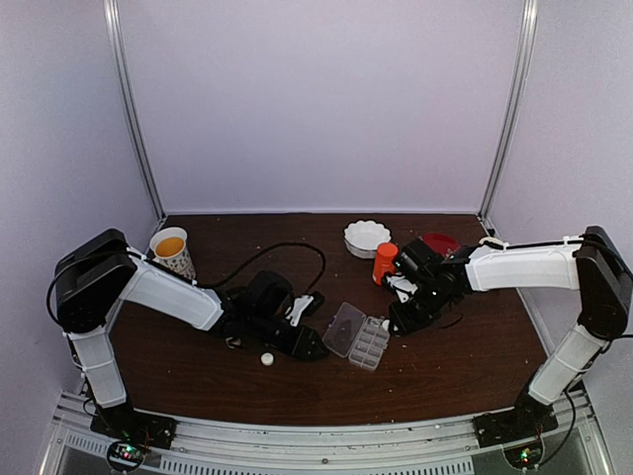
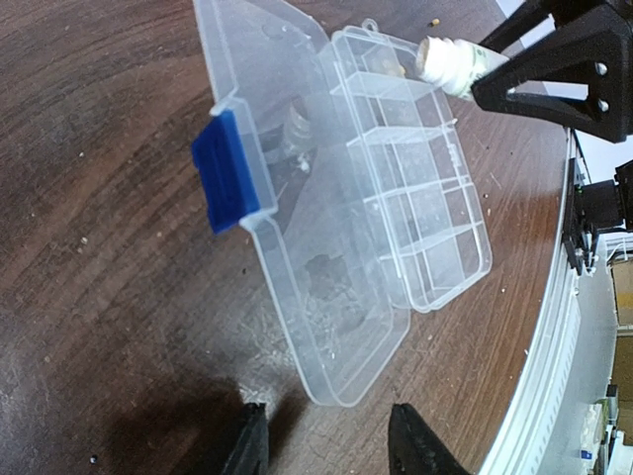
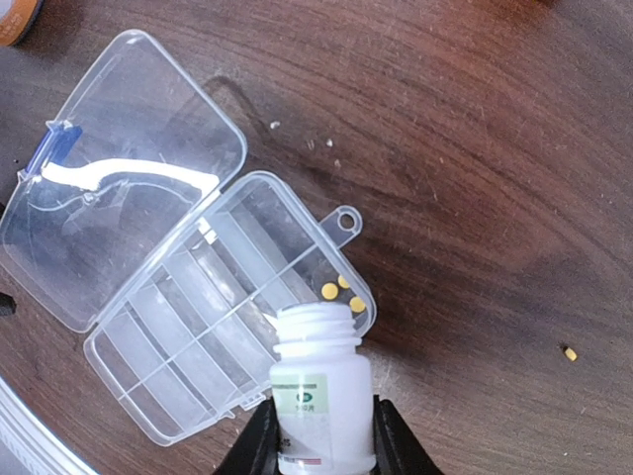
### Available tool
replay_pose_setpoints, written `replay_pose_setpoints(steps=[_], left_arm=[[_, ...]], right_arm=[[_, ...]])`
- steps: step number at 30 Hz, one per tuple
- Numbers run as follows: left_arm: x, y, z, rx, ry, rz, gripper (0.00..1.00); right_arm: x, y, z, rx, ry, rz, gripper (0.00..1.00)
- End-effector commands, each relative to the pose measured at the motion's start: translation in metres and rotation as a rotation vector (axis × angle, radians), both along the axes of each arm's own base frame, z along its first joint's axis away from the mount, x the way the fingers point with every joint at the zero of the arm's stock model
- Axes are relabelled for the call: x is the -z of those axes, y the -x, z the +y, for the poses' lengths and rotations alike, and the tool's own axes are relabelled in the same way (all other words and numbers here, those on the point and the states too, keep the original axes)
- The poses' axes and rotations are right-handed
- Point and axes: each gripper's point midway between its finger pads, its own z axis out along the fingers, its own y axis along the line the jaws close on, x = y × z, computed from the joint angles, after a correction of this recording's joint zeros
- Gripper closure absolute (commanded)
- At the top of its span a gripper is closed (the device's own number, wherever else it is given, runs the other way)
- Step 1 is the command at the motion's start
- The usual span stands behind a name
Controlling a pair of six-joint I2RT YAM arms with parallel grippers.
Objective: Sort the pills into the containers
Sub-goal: Pour the pill into the compartment of the pill container.
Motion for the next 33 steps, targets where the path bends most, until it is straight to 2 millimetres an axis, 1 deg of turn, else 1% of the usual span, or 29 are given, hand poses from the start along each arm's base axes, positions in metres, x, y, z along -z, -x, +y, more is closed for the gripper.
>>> replay_pose_setpoints(steps=[1, 4, 8, 15, 19, 22, 26, 28, 30, 33], left_arm=[[-0.009, -0.007, -0.008, 0.002, 0.036, -0.021, 0.55], [-0.01, -0.007, -0.009, 0.004, 0.038, -0.022, 0.55], [-0.011, -0.008, -0.01, 0.004, 0.042, -0.024, 0.56], [-0.018, -0.01, -0.013, -0.002, 0.064, -0.034, 0.56], [-0.021, -0.012, -0.013, -0.01, 0.07, -0.047, 0.55], [-0.022, -0.012, -0.013, -0.011, 0.077, -0.049, 0.55], [-0.026, -0.012, -0.016, -0.008, 0.093, -0.051, 0.55], [-0.026, -0.014, -0.017, -0.009, 0.095, -0.051, 0.55], [-0.025, -0.015, -0.019, -0.011, 0.094, -0.048, 0.55], [-0.024, -0.019, -0.021, -0.024, 0.082, -0.045, 0.56]], right_arm=[[0.001, 0.022, -0.009, -0.003, 0.003, 0.033, 1.0], [0.002, 0.028, -0.009, 0.005, -0.018, 0.034, 1.0], [-0.002, 0.026, -0.01, 0.014, -0.029, 0.011, 1.0], [-0.017, 0.018, -0.007, 0.001, -0.043, -0.036, 1.0], [-0.026, 0.017, -0.005, -0.014, -0.056, -0.057, 1.0], [-0.023, 0.019, -0.006, -0.022, -0.048, -0.051, 1.0], [-0.005, 0.021, -0.009, -0.034, 0.0, -0.008, 1.0], [0.0, 0.023, -0.011, -0.04, 0.02, 0.01, 1.0], [-0.002, 0.022, -0.01, -0.042, 0.021, 0.005, 1.0], [-0.011, 0.018, -0.008, -0.045, 0.01, -0.02, 1.0]])
